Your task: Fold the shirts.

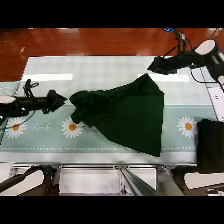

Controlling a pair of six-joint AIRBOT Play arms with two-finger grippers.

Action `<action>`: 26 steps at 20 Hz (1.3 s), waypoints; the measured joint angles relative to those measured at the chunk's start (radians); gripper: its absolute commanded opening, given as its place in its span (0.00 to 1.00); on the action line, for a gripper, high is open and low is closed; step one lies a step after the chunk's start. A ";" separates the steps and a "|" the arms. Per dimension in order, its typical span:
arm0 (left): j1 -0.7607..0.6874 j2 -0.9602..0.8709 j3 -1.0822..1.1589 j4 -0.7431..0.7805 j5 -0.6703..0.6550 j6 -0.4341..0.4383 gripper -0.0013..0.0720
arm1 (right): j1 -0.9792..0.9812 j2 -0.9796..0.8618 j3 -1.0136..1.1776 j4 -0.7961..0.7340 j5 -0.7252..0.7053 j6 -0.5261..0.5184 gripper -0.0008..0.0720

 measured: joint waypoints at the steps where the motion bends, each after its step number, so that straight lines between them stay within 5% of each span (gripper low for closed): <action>1: 0.027 -0.013 0.050 0.007 -0.027 0.005 0.49 | -0.031 -0.013 0.045 -0.005 0.029 0.010 0.57; 2: 0.064 -0.019 0.102 0.031 -0.076 0.005 0.49 | -0.066 -0.016 0.080 -0.007 0.071 0.017 0.57; 4: 0.141 -0.013 0.178 0.104 -0.147 -0.007 0.71 | -0.159 0.002 0.124 -0.021 0.156 0.033 0.57; 10: 0.185 0.009 0.104 0.262 -0.315 -0.041 0.71 | -0.351 0.223 -0.191 -0.070 0.241 0.030 0.57; 19: -0.063 -0.088 -0.080 0.187 -0.191 0.063 0.70 | -0.386 0.561 -0.808 -0.058 0.160 -0.072 0.57; 20: -0.087 -0.108 -0.080 0.167 -0.186 0.069 0.57 | -0.386 0.580 -0.829 -0.057 0.159 -0.074 0.57; 21: -0.111 -0.129 -0.078 0.154 -0.178 0.076 0.22 | -0.387 0.595 -0.843 -0.057 0.159 -0.076 0.57; 22: -0.128 -0.148 -0.074 0.153 -0.162 0.080 0.05 | -0.387 0.609 -0.854 -0.056 0.161 -0.078 0.57; 26: -0.164 -0.189 -0.055 0.131 -0.154 0.091 0.05 | -0.388 0.634 -0.880 -0.094 0.229 -0.078 0.57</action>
